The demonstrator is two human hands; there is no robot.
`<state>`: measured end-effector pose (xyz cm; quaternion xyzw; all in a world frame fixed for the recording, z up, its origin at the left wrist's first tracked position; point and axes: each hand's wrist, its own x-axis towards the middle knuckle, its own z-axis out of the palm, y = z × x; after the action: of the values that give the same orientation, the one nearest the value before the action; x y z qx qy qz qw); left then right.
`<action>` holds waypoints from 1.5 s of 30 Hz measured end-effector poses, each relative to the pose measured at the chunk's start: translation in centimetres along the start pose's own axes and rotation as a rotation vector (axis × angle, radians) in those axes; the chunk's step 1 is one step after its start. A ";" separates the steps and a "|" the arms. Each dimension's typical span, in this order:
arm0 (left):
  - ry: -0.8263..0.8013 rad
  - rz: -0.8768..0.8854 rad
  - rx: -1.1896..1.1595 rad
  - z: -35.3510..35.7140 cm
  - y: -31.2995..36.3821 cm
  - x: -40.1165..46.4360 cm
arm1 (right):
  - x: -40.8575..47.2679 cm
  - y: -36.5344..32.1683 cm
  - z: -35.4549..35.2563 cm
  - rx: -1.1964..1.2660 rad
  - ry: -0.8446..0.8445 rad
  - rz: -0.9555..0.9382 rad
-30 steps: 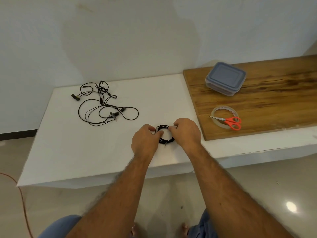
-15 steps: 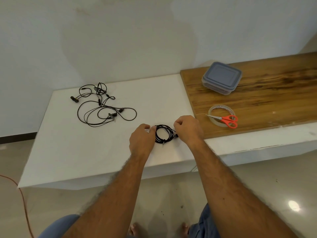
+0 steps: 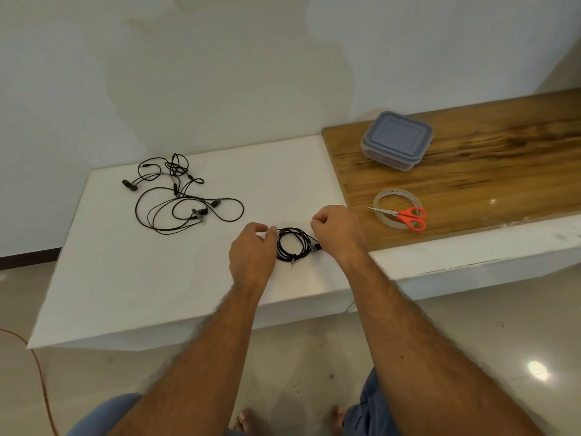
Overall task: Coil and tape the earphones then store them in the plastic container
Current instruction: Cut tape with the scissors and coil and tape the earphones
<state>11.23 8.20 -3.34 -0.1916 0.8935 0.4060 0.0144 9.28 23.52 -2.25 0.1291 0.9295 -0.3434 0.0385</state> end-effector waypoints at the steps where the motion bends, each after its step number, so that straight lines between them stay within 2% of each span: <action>1: 0.007 0.014 -0.003 0.0 0.4 -0.2 | 0.0 0.0 -0.3 0.005 0.008 -0.003; 7: -0.003 0.113 -0.018 0.4 2.8 -1.9 | 0.2 2.4 -5.1 0.068 0.116 -0.043; 11: -0.049 0.237 -0.026 2.4 5.2 -3.2 | 0.7 6.1 -10.3 -0.018 0.214 0.002; 14: -0.148 0.301 -0.047 5.0 7.1 -3.9 | 1.3 9.0 -13.0 -0.096 0.155 0.028; 20: -0.357 0.266 -0.011 9.9 10.0 -3.4 | 1.5 11.4 -14.4 -0.257 -0.043 -0.132; 27: -0.456 0.229 0.050 11.8 11.7 -1.3 | 1.8 12.2 -13.8 -0.251 -0.063 -0.227; 34: -0.433 0.168 -0.012 12.6 11.6 -0.6 | 2.0 12.4 -14.0 -0.214 -0.099 -0.189; 45: -0.327 0.204 -0.034 13.1 10.6 -1.1 | 2.5 14.2 -13.1 0.022 -0.048 -0.088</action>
<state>6.81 24.50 -4.31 -0.0317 0.8870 0.4461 0.1150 10.90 42.89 -1.60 0.0802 0.9293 -0.3578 0.0441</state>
